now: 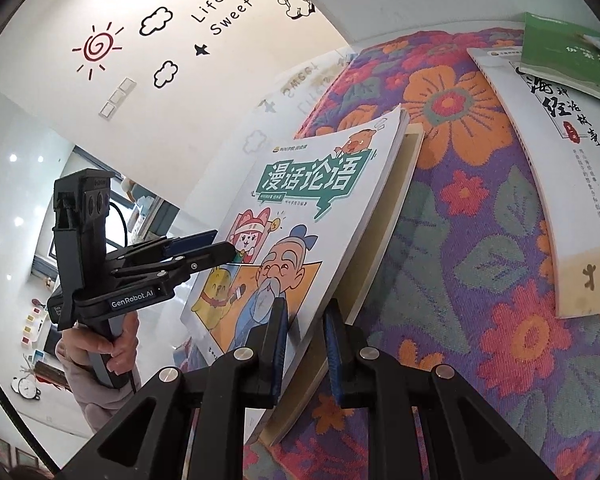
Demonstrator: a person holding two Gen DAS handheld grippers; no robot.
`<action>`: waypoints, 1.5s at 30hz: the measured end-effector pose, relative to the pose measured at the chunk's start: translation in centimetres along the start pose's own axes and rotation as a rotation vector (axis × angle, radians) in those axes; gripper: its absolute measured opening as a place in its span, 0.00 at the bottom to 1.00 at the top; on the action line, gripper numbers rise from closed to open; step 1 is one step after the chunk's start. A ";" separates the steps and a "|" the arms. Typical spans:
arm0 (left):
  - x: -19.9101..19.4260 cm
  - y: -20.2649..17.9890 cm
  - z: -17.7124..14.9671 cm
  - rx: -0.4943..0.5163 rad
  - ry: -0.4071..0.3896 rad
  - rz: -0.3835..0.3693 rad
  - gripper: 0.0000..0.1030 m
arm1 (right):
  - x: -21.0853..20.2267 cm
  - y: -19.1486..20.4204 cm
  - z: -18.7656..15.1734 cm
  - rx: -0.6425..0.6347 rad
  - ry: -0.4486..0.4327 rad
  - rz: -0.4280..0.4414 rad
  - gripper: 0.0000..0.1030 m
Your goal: Organize books
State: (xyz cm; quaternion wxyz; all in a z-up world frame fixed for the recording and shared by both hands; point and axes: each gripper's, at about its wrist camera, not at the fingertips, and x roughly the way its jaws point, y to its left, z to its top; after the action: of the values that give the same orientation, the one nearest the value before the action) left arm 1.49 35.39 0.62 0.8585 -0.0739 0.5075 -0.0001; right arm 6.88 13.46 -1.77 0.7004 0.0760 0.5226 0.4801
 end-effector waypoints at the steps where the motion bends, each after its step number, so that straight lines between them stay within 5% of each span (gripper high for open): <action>1: 0.0 0.0 0.0 0.000 0.001 0.002 0.37 | 0.0 0.1 0.0 0.000 0.002 -0.002 0.16; 25: -0.2 -0.6 -0.4 0.017 0.016 0.065 0.44 | 0.0 0.0 0.4 0.057 0.037 -0.002 0.18; 28: -0.2 -0.3 -0.3 0.007 0.014 0.066 0.44 | -0.7 0.0 0.8 0.059 0.046 -0.042 0.31; 30: -0.2 -0.1 -0.3 -0.001 0.013 0.072 0.46 | -1.2 0.2 0.7 0.032 0.006 -0.110 0.53; 35: -0.1 0.5 -0.2 -0.020 0.016 0.069 0.54 | 0.4 1.5 -0.2 -0.038 0.075 -0.108 0.53; 41: 0.1 0.9 -0.1 -0.034 0.017 0.056 0.54 | 1.3 4.4 -1.7 -0.162 0.090 -0.198 0.57; 45: 0.0 1.0 -0.1 -0.039 0.017 0.058 0.54 | 1.1 4.5 -2.0 -0.153 0.092 -0.169 0.57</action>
State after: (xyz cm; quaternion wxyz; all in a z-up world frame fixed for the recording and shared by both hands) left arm 1.33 36.33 0.41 0.8523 -0.0759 0.5165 0.0340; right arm 2.57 15.85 -0.61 0.7174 -0.0443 0.5207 0.4607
